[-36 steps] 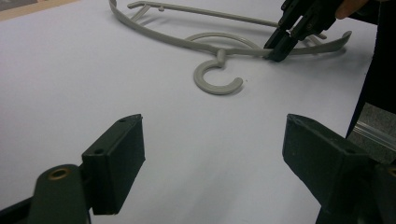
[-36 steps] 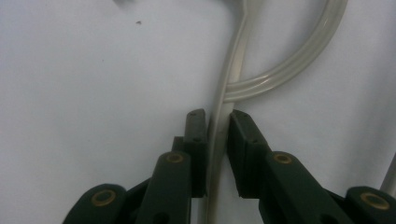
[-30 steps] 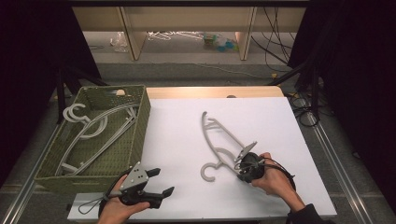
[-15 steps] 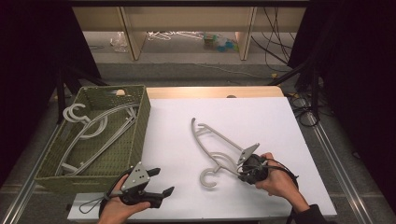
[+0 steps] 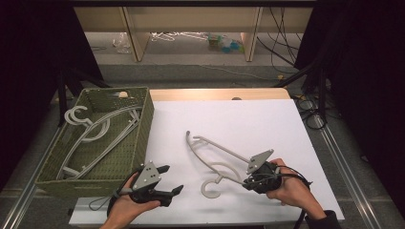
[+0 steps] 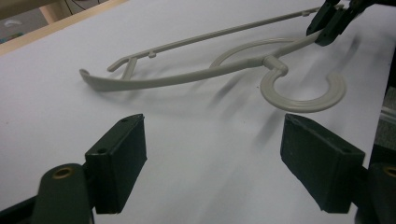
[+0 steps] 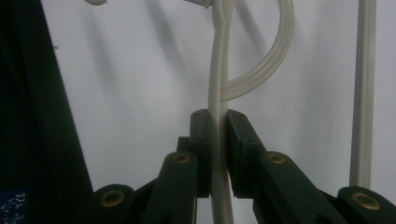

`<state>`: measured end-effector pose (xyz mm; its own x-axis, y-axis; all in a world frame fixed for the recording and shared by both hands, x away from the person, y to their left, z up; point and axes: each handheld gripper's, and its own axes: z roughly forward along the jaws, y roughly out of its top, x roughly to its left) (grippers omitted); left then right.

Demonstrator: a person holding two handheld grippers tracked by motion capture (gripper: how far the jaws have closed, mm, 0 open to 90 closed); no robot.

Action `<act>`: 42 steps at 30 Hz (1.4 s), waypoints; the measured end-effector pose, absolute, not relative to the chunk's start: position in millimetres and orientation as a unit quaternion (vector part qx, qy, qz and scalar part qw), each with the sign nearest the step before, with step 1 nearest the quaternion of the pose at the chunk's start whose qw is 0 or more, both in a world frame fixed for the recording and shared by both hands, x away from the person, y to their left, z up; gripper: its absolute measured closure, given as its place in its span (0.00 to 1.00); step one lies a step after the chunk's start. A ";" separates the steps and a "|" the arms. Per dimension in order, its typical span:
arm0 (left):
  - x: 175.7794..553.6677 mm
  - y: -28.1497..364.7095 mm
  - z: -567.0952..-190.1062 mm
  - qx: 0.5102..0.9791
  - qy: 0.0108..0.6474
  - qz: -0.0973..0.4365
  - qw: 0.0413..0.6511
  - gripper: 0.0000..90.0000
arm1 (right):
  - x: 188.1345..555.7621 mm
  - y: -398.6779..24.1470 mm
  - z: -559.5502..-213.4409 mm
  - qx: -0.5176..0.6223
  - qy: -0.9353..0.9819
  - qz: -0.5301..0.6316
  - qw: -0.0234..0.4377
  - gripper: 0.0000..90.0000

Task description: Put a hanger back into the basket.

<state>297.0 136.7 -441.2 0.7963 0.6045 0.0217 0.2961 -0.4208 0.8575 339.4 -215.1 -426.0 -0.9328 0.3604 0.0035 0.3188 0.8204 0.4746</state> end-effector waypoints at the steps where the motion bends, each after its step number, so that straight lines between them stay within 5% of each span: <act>1: 298.5 133.5 -440.8 0.835 0.260 0.175 0.452 0.26 | 338.7 -214.7 -425.8 0.174 0.954 0.242 0.039 0.92; 23: 326.9 91.2 -457.7 0.903 0.134 0.185 0.363 0.32 | 319.6 -199.3 -414.9 0.111 0.957 0.267 -0.005 0.92; 29: 325.8 81.6 -459.8 0.911 0.095 0.179 0.360 0.43 | 317.7 -197.2 -414.9 0.101 0.957 0.271 -0.013 0.92; 36: 322.9 75.6 -459.5 0.916 0.042 0.176 0.357 0.68 | 317.8 -197.0 -415.6 0.096 0.957 0.274 -0.016 0.92; 42: 316.9 74.4 -450.4 0.922 -0.019 0.192 0.336 0.76 | 319.1 -198.6 -415.6 0.091 0.955 0.281 -0.016 0.91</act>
